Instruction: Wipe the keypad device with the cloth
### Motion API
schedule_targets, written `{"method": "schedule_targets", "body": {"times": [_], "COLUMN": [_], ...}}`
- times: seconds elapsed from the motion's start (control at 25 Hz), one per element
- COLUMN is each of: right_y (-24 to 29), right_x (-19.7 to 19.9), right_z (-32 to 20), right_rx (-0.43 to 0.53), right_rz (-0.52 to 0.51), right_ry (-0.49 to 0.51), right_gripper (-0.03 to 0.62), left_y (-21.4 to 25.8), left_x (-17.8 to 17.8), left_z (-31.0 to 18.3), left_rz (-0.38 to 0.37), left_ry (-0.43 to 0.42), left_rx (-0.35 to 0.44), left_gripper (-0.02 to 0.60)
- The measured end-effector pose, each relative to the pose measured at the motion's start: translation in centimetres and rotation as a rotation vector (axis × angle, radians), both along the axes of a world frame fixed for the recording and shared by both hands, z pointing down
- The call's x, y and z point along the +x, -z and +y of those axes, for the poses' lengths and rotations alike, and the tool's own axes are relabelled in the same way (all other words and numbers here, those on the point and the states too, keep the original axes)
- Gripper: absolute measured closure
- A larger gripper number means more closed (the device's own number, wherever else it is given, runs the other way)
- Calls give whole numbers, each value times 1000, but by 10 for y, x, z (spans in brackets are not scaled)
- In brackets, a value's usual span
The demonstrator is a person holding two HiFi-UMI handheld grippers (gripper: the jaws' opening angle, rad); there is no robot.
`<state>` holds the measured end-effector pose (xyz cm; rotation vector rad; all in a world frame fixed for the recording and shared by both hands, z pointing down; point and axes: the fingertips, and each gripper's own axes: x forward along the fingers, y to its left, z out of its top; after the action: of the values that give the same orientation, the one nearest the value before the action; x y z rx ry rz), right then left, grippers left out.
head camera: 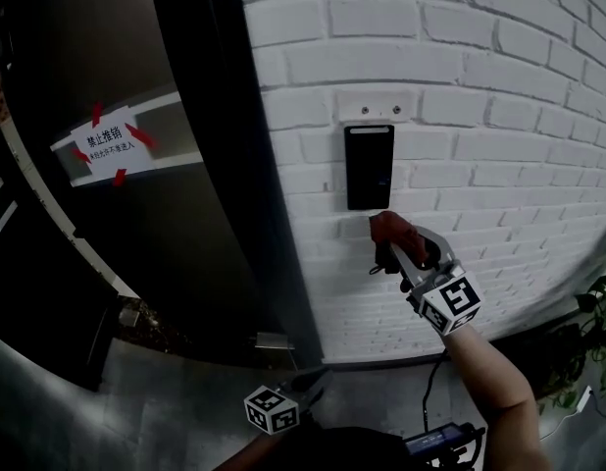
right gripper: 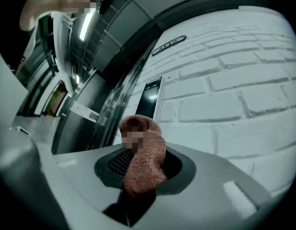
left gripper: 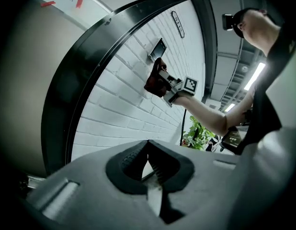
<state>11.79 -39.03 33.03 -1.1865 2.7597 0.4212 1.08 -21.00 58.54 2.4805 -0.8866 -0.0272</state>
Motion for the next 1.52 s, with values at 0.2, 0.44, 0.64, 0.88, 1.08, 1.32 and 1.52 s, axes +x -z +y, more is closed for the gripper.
{"method": "schedule_targets", "body": {"times": [0.2,0.44,0.64,0.88,1.08,1.32,1.52], "right_y": [-96,-233,-312,-354,-358,-359,-365], "right_x": [0,-6,-7,-12,-40,-63,-74], "right_z": [68,141,186,254,299,357,408], "right_rx": [-128,-382,-566,-700,-722,-725,-739], "right_rz": [36,72,54,-7,-23,-26,-15], "right_ry": [285,485,510,471,441,412,370], "right_gripper": [488,488,488,487,487,487,487], "left_y": [-7,-42,-59,-66,-69,-74,-82], "left_x": [12,1,-10,-14,-25,-42,-56], "left_z": [18,53,73,93,121,172,223], "left_rz": [-17,-51,-51,-53,-41,-29,-15], "left_ry": [29,120,167,160,146,116,92], "left_rx": [-30,-137,-192,-192,-177,-160,-158], "left_gripper": [577,577,577,577,577,577,577]}}
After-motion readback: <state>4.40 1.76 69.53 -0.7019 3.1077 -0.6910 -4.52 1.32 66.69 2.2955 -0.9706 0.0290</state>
